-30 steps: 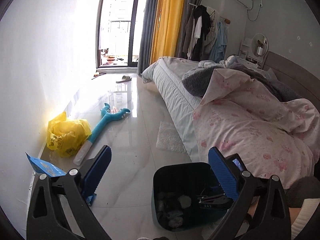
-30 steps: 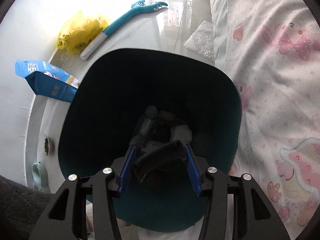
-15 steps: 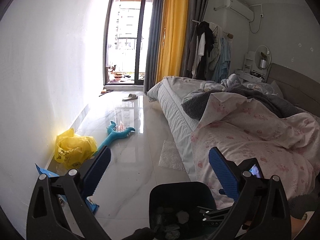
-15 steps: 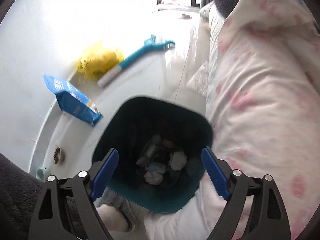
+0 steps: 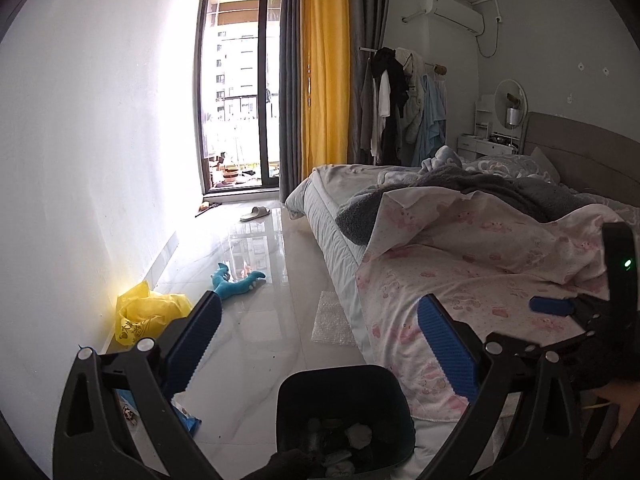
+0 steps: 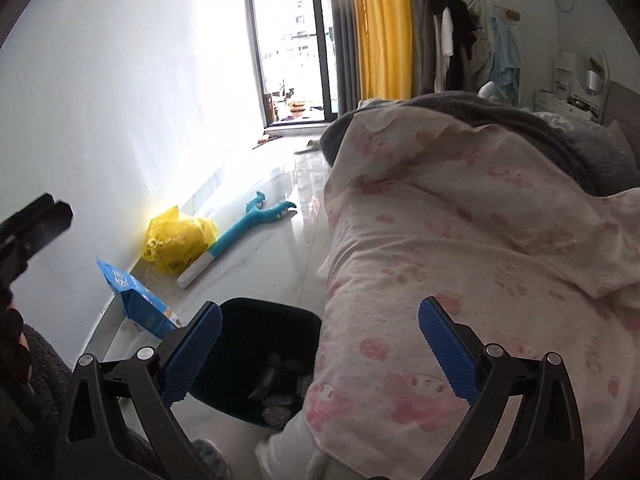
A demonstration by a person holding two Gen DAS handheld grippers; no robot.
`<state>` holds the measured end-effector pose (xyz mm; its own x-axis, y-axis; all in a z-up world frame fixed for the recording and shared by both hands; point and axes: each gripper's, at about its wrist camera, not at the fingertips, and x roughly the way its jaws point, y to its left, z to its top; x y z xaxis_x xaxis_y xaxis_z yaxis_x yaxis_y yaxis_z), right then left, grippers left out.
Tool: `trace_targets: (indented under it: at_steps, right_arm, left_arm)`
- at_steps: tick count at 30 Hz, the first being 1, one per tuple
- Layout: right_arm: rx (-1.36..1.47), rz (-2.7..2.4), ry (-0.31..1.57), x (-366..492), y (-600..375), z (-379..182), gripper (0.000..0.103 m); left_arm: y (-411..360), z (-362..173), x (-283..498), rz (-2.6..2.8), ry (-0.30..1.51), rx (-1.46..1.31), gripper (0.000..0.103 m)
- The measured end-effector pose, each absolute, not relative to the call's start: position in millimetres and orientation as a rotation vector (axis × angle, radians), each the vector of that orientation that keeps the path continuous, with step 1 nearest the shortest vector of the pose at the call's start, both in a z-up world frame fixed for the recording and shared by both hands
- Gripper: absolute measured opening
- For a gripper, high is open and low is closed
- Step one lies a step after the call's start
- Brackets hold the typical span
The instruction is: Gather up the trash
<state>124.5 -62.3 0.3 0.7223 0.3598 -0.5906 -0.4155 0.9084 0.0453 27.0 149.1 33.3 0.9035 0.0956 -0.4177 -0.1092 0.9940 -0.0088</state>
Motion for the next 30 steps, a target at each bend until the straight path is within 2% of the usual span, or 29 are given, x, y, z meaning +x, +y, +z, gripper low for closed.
trace_targets:
  at_steps: [8,16,30]
  right_arm:
    - [-0.077,0.297,0.498,72,-144,42,0.100]
    - [0.022,0.237,0.459,33,-218,45,0.100]
    - [0.065,0.298,0.460,29,-224,37,0.100]
  left_arm:
    - [127,34,14,0.080,0.388,-0.026,0.100]
    - [101,37,7,0.100,0.402,-0.030,0.100]
    - [77,22,2,0.089,0.431,0.042,0.100]
